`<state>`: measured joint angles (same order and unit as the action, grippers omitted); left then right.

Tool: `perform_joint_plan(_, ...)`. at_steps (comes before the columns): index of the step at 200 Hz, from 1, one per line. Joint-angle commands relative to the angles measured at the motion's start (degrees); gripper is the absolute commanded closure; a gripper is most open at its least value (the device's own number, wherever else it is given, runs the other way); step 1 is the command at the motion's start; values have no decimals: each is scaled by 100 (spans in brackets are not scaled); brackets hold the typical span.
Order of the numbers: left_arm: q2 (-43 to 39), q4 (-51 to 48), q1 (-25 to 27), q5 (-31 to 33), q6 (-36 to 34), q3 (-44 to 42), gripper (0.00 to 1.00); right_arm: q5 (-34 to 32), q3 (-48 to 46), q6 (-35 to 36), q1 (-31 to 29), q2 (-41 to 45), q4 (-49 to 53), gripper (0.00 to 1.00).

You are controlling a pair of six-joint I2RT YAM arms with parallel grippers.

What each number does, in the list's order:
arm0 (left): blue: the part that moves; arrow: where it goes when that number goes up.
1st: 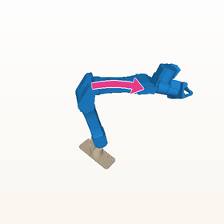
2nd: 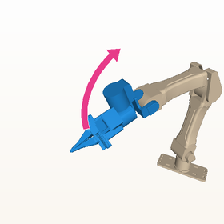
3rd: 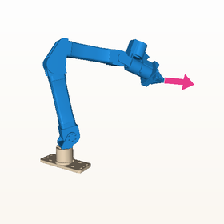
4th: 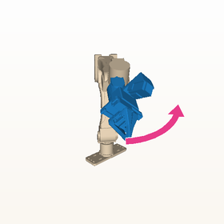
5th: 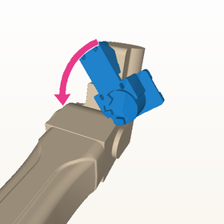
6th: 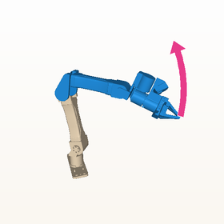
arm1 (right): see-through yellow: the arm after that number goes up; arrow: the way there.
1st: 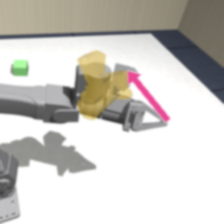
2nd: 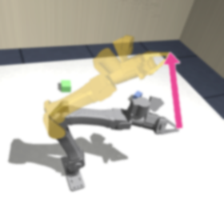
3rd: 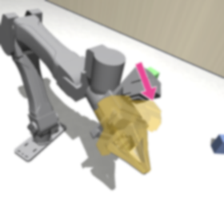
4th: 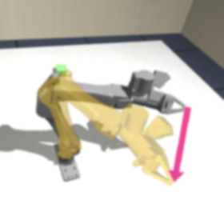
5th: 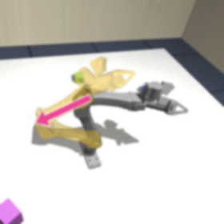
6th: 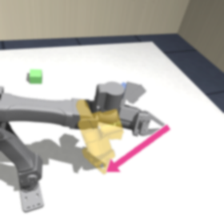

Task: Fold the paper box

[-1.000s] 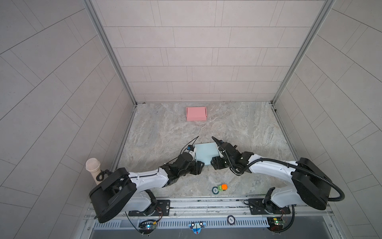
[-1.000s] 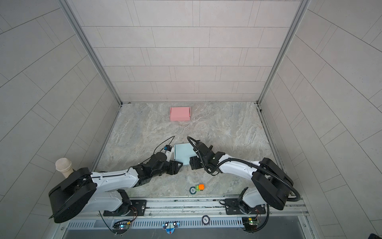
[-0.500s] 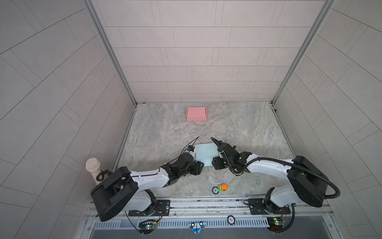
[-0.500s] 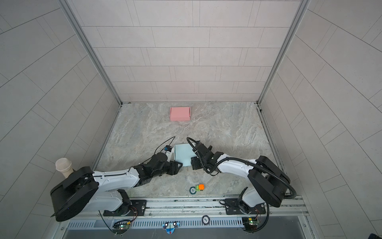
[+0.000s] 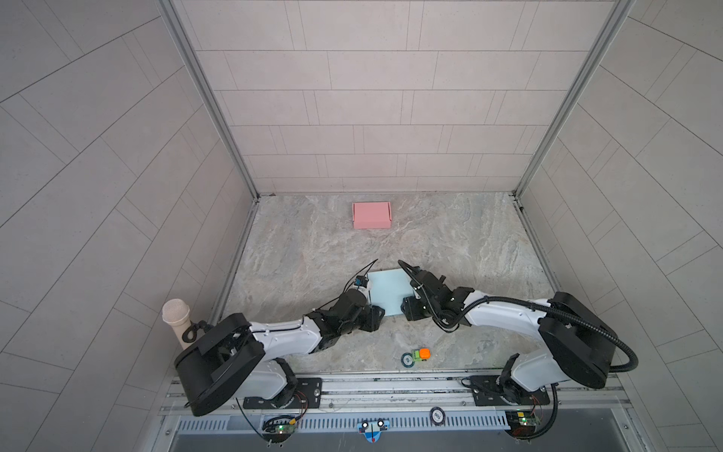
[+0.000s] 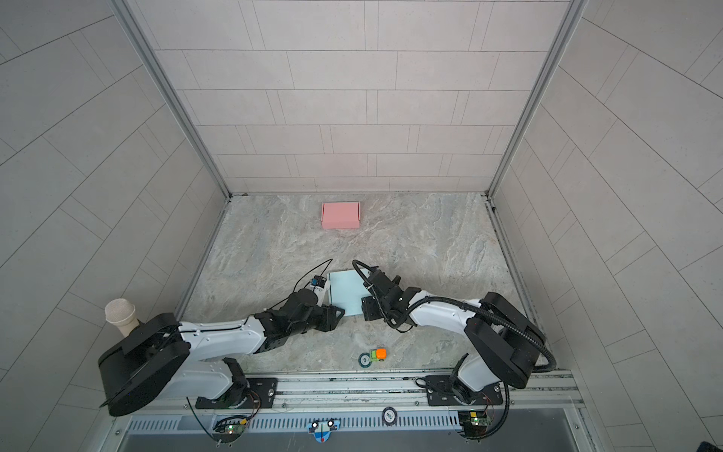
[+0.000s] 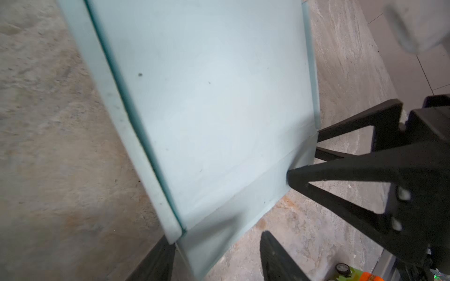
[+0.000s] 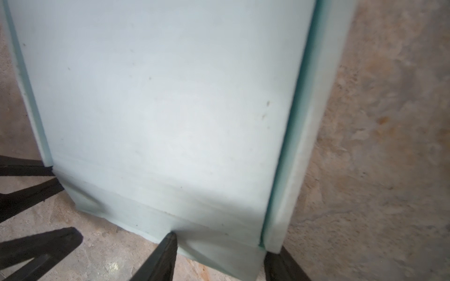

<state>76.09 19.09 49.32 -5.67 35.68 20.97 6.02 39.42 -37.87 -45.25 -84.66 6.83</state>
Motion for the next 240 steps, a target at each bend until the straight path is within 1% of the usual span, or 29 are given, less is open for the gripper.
perform_joint_plan(1, -43, -131, 35, 116, -124, 65, 41, -110, 66, -27, 17, -42, -67, 42)
perform_joint_plan(63, -137, -193, 34, 124, -199, 80, 41, -133, 114, 15, 43, -6, -14, 43)
perform_joint_plan(132, -113, 48, 35, -123, -153, 144, 41, 143, 154, 7, 25, 210, -57, 43)
perform_joint_plan(172, 18, 6, 34, -57, -207, 180, 42, 8, 114, 32, 25, 157, -56, 43)
perform_joint_plan(203, 64, -78, 34, 21, -273, 262, 42, 72, 119, 9, 33, -24, -182, 43)
perform_joint_plan(240, 93, -119, 29, 75, -334, 310, 43, 13, 143, 24, 34, 2, -173, 43)
